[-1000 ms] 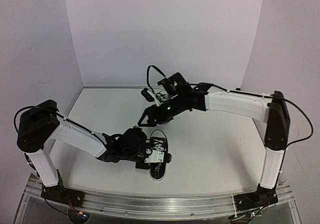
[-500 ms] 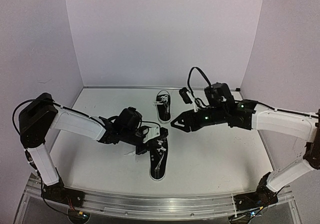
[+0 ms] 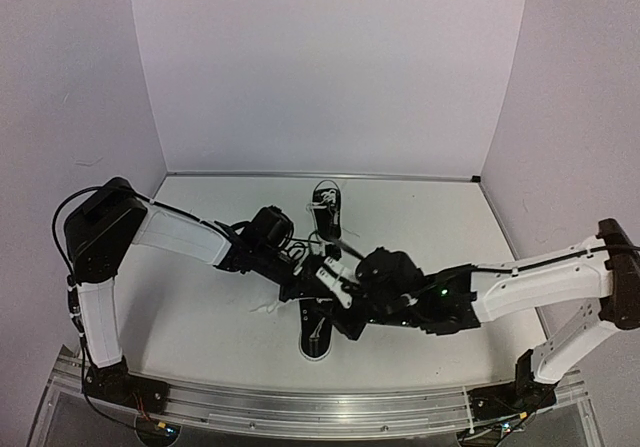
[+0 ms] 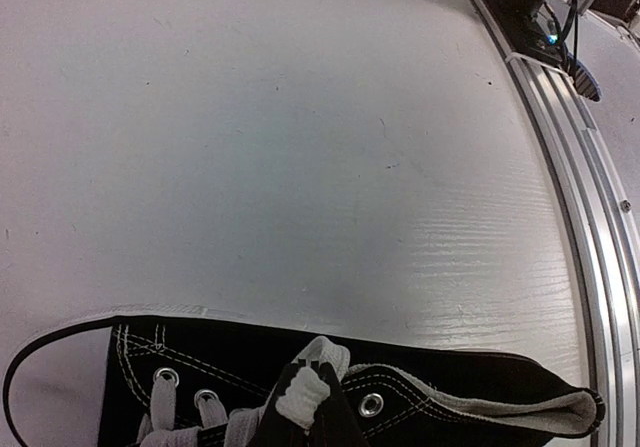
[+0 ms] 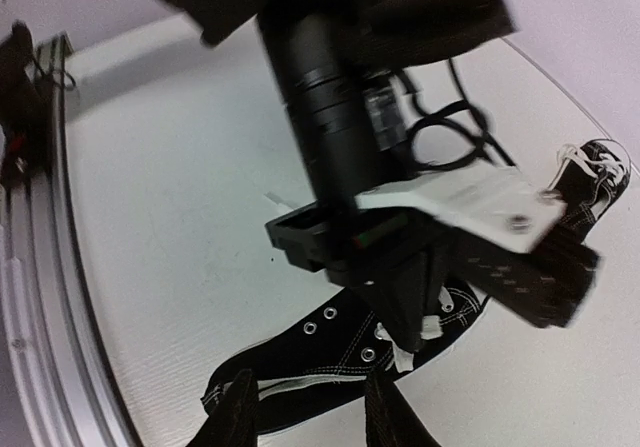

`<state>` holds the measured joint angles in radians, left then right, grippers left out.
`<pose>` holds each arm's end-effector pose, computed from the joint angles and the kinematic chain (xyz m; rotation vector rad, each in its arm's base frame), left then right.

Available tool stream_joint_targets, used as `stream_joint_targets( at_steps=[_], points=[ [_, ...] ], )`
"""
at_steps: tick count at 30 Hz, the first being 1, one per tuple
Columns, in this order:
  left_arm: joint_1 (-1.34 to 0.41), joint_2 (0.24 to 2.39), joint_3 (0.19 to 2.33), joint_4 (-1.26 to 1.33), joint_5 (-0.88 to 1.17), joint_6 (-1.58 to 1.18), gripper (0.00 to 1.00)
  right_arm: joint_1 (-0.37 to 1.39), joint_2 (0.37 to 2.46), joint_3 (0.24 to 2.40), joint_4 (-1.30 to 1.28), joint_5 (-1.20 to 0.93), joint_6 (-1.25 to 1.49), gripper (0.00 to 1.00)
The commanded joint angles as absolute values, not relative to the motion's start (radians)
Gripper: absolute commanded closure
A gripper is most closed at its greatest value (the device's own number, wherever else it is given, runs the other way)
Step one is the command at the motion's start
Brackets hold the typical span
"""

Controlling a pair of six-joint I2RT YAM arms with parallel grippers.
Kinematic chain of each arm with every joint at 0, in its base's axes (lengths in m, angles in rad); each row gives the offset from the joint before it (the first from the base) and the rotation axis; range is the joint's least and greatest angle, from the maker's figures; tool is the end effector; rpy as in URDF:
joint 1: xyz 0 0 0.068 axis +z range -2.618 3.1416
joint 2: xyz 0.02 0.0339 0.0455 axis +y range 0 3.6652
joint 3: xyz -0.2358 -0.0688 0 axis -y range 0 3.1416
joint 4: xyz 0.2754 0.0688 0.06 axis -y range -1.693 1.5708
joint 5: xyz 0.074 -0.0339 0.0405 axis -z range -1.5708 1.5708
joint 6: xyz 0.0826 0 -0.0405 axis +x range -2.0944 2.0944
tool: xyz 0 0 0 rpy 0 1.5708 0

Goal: Tie the shoes

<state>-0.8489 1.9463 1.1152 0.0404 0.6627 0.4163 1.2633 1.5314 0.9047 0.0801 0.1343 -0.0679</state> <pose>0.2488 -0.3595 0.0710 1.6484 1.6895 -0.9915 0.1323 0.3799 0.1552 -1.2715 1.7519 0.5640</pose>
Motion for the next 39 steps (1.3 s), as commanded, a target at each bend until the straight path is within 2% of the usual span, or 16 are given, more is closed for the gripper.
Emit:
stream_joint_targets(
  at_steps=[1,6,17,21,28,39],
  points=[
    [-0.836,1.984,1.189,-0.033,0.748,0.402,0.97,1.353,1.703,1.016,0.157,0.351,-0.324,0.71],
    [-0.83,2.019,1.221,-0.079,0.774,0.403,0.96,1.384,1.875,1.158,0.158,0.458,-0.495,0.73],
    [-0.825,2.05,1.26,-0.139,0.789,0.424,0.94,1.383,2.13,1.369,0.087,0.478,-0.695,0.74],
    [-0.825,2.057,1.266,-0.155,0.788,0.433,0.94,1.369,2.171,1.408,0.062,0.477,-0.707,0.73],
    [-0.825,2.062,1.266,-0.159,0.789,0.438,0.93,1.337,2.206,1.446,0.029,0.474,-0.722,0.61],
    [-0.824,2.081,1.279,-0.173,0.787,0.446,0.93,1.304,2.293,1.514,0.006,0.483,-0.761,0.6]
  ],
)
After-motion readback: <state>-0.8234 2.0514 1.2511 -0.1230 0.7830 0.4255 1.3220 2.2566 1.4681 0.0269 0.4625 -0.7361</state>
